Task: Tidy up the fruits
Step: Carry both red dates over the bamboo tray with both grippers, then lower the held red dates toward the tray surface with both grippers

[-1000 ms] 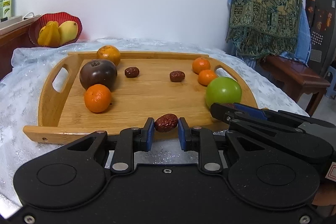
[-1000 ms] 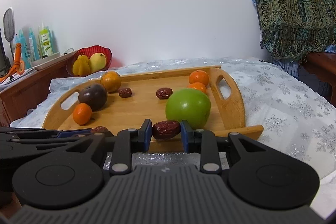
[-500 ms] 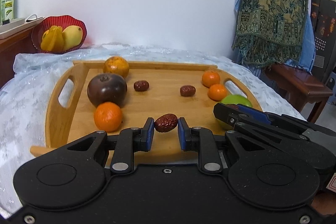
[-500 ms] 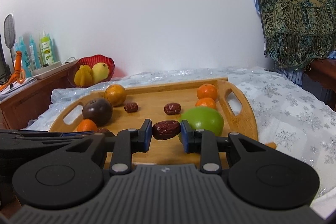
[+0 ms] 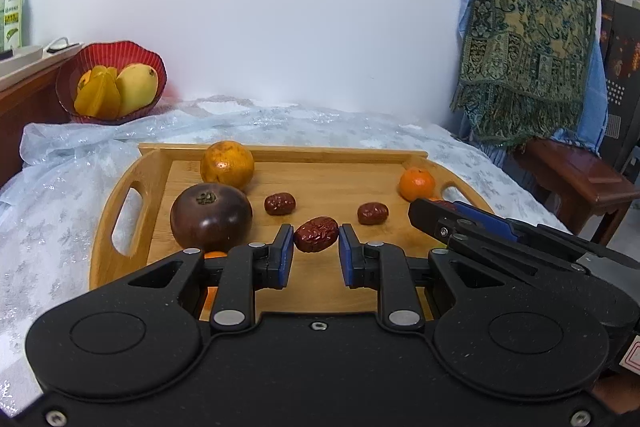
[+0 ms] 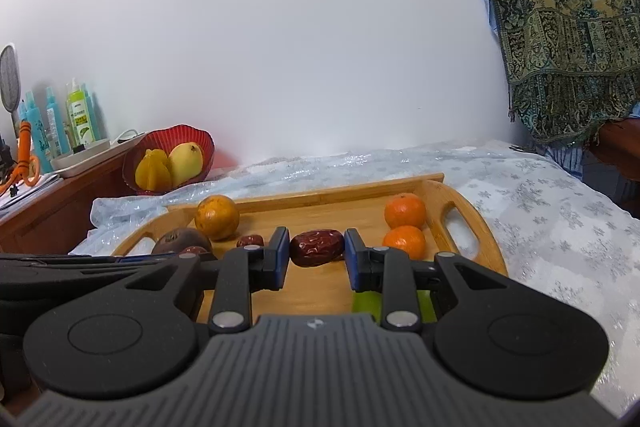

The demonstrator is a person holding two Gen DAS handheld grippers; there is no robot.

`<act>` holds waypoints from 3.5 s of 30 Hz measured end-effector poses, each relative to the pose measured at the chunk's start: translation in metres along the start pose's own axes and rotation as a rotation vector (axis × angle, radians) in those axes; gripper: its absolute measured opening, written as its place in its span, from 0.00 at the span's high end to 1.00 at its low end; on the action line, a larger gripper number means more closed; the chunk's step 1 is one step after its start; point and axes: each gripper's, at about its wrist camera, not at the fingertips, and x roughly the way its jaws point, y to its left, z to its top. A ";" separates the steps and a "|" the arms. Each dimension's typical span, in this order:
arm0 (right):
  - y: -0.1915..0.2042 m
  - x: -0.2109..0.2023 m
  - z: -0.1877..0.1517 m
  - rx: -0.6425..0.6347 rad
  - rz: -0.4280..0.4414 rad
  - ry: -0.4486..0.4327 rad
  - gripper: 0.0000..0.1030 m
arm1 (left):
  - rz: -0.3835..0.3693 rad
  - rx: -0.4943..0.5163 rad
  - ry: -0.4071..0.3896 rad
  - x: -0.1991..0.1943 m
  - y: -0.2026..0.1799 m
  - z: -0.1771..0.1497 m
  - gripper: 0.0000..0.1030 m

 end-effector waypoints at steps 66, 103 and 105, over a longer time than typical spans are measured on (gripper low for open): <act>-0.044 0.137 0.048 0.207 0.004 0.366 0.65 | 0.046 -0.060 0.200 0.142 0.031 0.064 0.78; -0.038 0.150 0.046 0.190 -0.049 0.438 0.65 | 0.056 -0.025 0.205 0.144 0.033 0.063 0.78; -0.038 0.151 0.047 0.189 -0.050 0.439 0.65 | 0.057 -0.024 0.205 0.145 0.032 0.063 0.78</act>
